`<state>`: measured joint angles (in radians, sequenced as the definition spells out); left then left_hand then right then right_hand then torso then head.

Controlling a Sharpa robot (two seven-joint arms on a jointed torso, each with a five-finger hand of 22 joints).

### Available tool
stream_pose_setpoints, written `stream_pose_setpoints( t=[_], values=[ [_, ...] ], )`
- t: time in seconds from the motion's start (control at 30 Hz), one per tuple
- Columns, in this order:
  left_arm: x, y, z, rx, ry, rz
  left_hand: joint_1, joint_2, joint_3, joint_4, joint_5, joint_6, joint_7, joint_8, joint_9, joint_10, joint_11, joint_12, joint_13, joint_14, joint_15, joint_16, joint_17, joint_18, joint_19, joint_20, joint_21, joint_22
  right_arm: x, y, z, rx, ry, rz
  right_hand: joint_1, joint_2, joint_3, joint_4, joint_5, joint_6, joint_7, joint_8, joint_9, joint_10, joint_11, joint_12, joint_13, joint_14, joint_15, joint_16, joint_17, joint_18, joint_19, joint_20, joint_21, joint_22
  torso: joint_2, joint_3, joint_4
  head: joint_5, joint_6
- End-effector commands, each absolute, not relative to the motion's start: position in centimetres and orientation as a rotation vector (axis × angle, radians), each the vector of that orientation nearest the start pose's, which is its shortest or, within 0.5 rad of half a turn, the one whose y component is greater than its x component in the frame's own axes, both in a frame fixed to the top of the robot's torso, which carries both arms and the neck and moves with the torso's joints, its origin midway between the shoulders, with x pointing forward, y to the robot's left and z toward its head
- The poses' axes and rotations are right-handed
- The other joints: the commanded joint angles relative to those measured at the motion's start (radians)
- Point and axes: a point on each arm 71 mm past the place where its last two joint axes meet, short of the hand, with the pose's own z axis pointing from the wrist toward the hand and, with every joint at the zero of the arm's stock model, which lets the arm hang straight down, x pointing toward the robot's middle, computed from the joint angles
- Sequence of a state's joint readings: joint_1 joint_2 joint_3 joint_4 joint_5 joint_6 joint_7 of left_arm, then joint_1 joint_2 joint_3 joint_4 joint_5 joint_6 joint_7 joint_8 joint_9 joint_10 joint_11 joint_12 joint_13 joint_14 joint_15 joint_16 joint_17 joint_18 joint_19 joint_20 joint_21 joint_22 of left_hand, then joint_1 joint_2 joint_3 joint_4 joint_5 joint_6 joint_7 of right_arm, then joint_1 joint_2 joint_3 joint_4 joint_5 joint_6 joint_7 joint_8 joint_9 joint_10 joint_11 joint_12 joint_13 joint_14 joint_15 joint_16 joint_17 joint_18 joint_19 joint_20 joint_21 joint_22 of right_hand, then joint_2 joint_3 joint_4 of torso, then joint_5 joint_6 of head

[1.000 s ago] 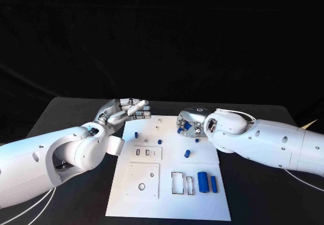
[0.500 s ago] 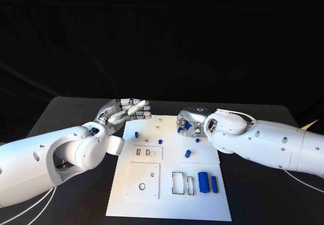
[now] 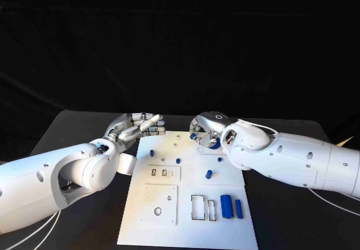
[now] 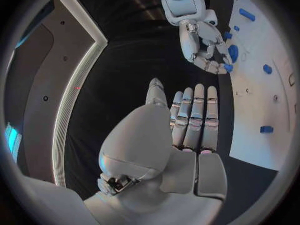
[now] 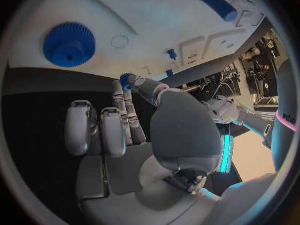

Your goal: Assemble the parts on the task board

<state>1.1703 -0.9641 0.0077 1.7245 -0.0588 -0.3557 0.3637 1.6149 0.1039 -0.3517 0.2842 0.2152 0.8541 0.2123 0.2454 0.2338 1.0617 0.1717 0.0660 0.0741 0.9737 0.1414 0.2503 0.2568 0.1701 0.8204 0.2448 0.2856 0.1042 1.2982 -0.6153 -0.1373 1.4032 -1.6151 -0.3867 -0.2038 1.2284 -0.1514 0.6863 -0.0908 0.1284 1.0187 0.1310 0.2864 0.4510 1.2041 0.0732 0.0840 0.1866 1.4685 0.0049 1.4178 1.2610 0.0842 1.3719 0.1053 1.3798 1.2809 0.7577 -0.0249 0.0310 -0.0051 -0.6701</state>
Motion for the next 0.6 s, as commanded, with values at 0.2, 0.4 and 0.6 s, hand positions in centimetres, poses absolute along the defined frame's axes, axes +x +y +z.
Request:
stream_pose_setpoints(
  t=[0.2, 0.4, 0.6],
  values=[
    [45.2, 20.7, -15.7, -1.065, 1.44, -1.605, 0.0, 0.013, -0.006, -0.003, -0.005, -0.008, -0.001, -0.007, 0.002, -0.008, 0.004, -0.003, -0.001, -0.009, -0.001, -0.008, 0.002, 0.011, 0.005, 0.004, -0.003, -0.002, 51.9, -10.7, -16.3, -0.297, 1.443, 0.584, -0.003, -0.001, 0.006, 0.004, -0.013, 0.004, 0.003, 0.005, 0.016, 0.006, 0.003, -0.007, 0.001, 0.044, -0.005, 0.008, 0.002, -0.015, 0.007, 0.002, 0.007, 0.003, 0.005, -0.0013, 0.0022, 0.005, 0.004],
    [45.2, 20.5, -15.5, -1.061, 1.441, -1.609, 0.0, 0.013, -0.006, -0.003, -0.005, -0.008, -0.001, -0.007, 0.002, -0.008, 0.004, -0.003, -0.001, -0.009, -0.001, -0.008, 0.002, 0.011, 0.005, 0.004, -0.003, -0.002, 52.2, -9.3, -16.6, -0.307, 1.456, 0.6, -0.004, -0.002, 0.007, 0.004, -0.013, 0.003, 0.003, 0.005, 0.016, 0.006, 0.003, -0.008, 0.0, 0.044, -0.005, 0.008, 0.002, -0.015, 0.006, 0.002, 0.007, 0.003, 0.009, -0.0064, 0.0097, 0.002, 0.005],
    [45.3, 20.4, -15.4, -1.057, 1.441, -1.613, 0.0, 0.013, -0.006, -0.003, -0.005, -0.008, -0.001, -0.007, 0.002, -0.008, 0.004, -0.003, -0.001, -0.009, -0.001, -0.008, 0.002, 0.011, 0.005, 0.004, -0.003, -0.002, 52.4, -8.6, -17.2, -0.315, 1.478, 0.607, -0.005, -0.003, 0.007, 0.004, -0.013, 0.001, 0.003, 0.005, 0.017, 0.005, 0.003, -0.009, 0.0, 0.044, -0.005, 0.008, 0.001, -0.015, 0.004, 0.003, 0.005, 0.0, 0.012, -0.0107, 0.0158, -0.001, 0.004]
  ],
)
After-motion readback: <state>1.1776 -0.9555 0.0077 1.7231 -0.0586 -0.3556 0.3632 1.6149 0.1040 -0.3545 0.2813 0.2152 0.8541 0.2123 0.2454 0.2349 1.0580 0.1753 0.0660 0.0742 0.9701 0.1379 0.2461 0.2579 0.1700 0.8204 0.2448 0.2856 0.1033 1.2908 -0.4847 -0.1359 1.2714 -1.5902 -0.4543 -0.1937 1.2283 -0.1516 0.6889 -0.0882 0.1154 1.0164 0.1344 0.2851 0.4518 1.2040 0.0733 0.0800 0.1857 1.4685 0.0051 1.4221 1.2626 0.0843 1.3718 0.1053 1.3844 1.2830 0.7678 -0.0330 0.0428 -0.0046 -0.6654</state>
